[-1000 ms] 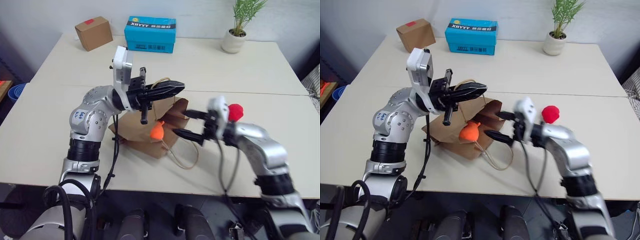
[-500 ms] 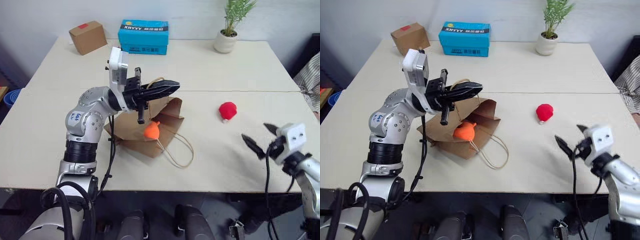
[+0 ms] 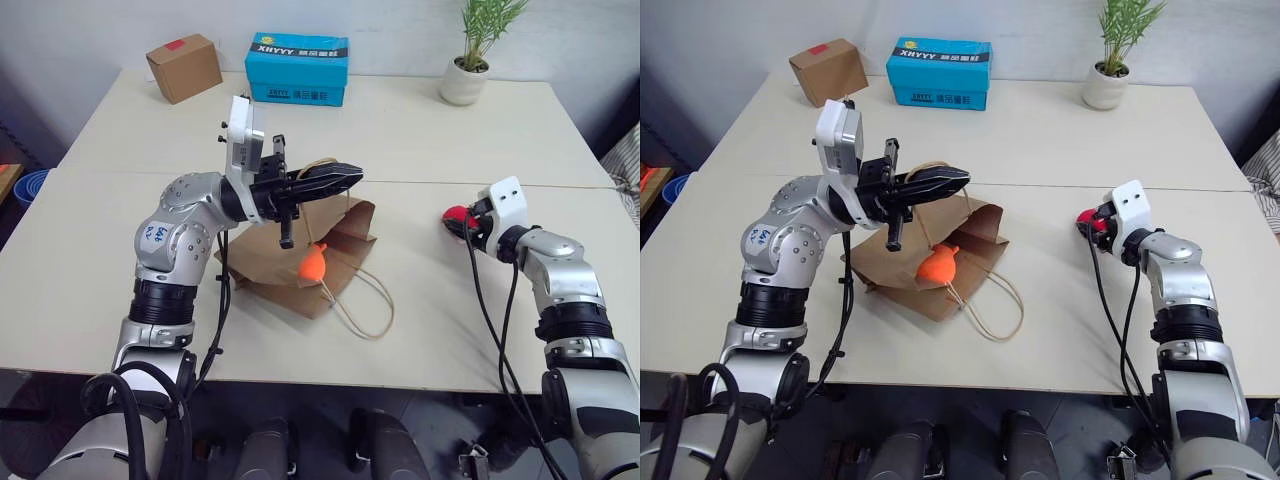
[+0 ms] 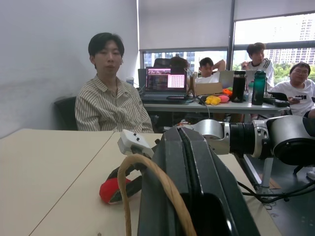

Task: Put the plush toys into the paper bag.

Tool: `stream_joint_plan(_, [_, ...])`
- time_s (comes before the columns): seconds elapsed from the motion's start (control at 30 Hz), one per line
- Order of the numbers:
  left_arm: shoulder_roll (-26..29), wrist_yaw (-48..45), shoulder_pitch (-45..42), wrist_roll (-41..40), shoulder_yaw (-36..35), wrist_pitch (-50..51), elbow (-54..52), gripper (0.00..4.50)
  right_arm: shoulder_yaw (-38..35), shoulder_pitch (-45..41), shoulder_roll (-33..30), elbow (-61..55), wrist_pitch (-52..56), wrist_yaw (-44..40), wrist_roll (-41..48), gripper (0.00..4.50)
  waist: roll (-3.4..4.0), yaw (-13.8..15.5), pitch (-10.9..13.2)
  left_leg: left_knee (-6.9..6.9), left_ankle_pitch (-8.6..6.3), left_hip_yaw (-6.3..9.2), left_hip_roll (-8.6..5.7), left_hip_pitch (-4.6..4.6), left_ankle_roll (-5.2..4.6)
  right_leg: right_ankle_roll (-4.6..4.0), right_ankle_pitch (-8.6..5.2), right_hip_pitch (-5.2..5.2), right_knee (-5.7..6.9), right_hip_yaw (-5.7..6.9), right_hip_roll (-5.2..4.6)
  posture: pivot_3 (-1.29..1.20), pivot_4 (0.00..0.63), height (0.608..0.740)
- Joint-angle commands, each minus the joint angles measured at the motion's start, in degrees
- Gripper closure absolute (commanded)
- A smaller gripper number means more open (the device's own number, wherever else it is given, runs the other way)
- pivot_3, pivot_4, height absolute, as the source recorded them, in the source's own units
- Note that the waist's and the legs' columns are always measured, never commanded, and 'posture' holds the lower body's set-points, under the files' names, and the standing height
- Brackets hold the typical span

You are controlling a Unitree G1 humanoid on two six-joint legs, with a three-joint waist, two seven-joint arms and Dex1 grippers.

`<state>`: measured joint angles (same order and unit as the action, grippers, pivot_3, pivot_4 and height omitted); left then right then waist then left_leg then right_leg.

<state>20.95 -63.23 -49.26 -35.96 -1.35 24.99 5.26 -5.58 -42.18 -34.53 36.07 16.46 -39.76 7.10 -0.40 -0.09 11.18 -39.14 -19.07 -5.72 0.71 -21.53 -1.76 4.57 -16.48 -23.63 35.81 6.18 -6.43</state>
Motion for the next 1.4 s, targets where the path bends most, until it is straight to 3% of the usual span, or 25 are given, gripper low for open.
stream_joint_plan(0.03, [0.42,-0.13,-0.58,-0.26,-0.76,-0.69,-1.46,4.50,-0.53,2.34,-1.78,-6.80,3.83,-6.09,3.64,3.25,0.00,-0.05,0.00,0.00,0.00,0.01,0.01,0.00,0.00,0.00,0.00,0.00,0.00,0.00,0.00,0.00,0.150,0.740])
stream_joint_plan(0.17, [0.67,-0.78,-0.86,-0.82,-0.88,-0.15,-1.26,4.50,-0.29,11.26,-2.57,-35.10,17.05,-14.36,17.29,4.16,0.02,-0.04,0.01,0.01,-0.01,0.15,0.11,-0.03,0.05,-0.01,-0.01,-0.02,-0.01,0.07,0.05,0.00,0.150,0.740])
stream_joint_plan(0.27, [0.57,-1.13,-1.10,-1.07,-0.76,0.34,-1.12,4.50,0.60,14.34,-1.02,-47.21,25.39,-12.45,23.30,4.29,0.02,-0.09,0.01,-0.01,-0.01,0.10,0.10,0.00,0.06,-0.01,0.00,-0.02,0.04,0.03,0.03,0.00,0.150,0.740])
stream_joint_plan(0.33, [0.37,-1.68,-0.95,-1.70,-0.31,1.39,-1.80,4.50,3.63,12.89,5.03,-50.89,27.58,-5.93,22.94,4.30,0.00,-0.14,0.00,-0.02,0.00,0.10,0.11,0.05,0.07,-0.01,0.00,0.00,0.07,0.01,0.03,0.00,0.150,0.740])
stream_joint_plan(0.57, [-0.26,-2.32,-1.18,-2.25,0.10,2.92,-2.58,4.50,12.76,7.31,16.19,-43.00,24.45,2.31,15.58,4.30,0.00,0.18,0.00,-0.03,0.04,0.16,-0.01,0.02,0.10,-0.02,-0.01,0.00,0.09,0.04,0.02,0.00,0.150,0.740])
stream_joint_plan(0.73, [-0.28,-2.83,-0.95,-2.66,0.09,3.92,-3.15,4.50,13.63,3.41,23.56,-32.30,14.56,9.21,9.34,4.30,0.00,-0.22,0.00,-0.03,0.01,0.14,-0.09,-0.02,0.02,-0.01,0.00,-0.01,0.06,0.07,0.04,0.00,0.150,0.740])
stream_joint_plan(0.87, [-0.36,-2.88,-0.89,-2.40,-0.08,3.86,-2.86,4.50,15.68,4.38,24.81,-30.58,12.89,8.40,7.14,2.93,0.00,-0.32,0.00,-0.01,0.02,0.14,-0.02,-0.02,0.04,-0.01,0.00,-0.03,0.06,0.06,0.10,0.00,0.150,0.740])
stream_joint_plan(0.97, [-0.01,-2.59,-1.02,-2.22,-0.66,3.59,-2.52,4.50,15.01,6.34,23.15,-35.85,16.13,6.64,8.94,1.86,0.00,-0.21,0.00,-0.01,0.01,0.15,-0.03,-0.02,0.04,-0.01,0.00,-0.02,0.06,0.05,0.08,0.00,0.150,0.740])
stream_joint_plan(1.1, [0.53,-2.49,-1.00,-2.04,-1.21,3.32,-2.07,4.50,13.19,10.57,15.69,-45.01,21.21,-5.04,17.36,0.52,0.00,-0.03,0.01,-0.02,0.01,0.20,-0.04,-0.06,0.03,-0.01,0.00,-0.02,0.03,0.08,0.05,0.00,0.150,0.740])
stream_joint_plan(1.3, [0.81,-2.32,-0.63,-2.06,-1.31,3.31,-2.55,4.50,5.83,13.61,6.11,-45.91,26.96,-11.35,24.71,0.52,0.00,-0.01,0.01,-0.02,-0.01,0.19,-0.03,-0.03,-0.01,0.00,0.00,0.01,0.01,0.08,0.04,0.00,0.150,0.740])
stream_joint_plan(1.4, [0.84,-2.22,-0.52,-2.09,-1.34,3.31,-2.79,4.50,7.18,14.12,1.16,-43.47,31.15,-12.36,23.71,0.52,0.00,-0.04,0.01,-0.02,-0.02,0.18,-0.01,-0.03,-0.02,0.00,0.00,0.01,0.01,0.07,-0.02,0.00,0.150,0.740])
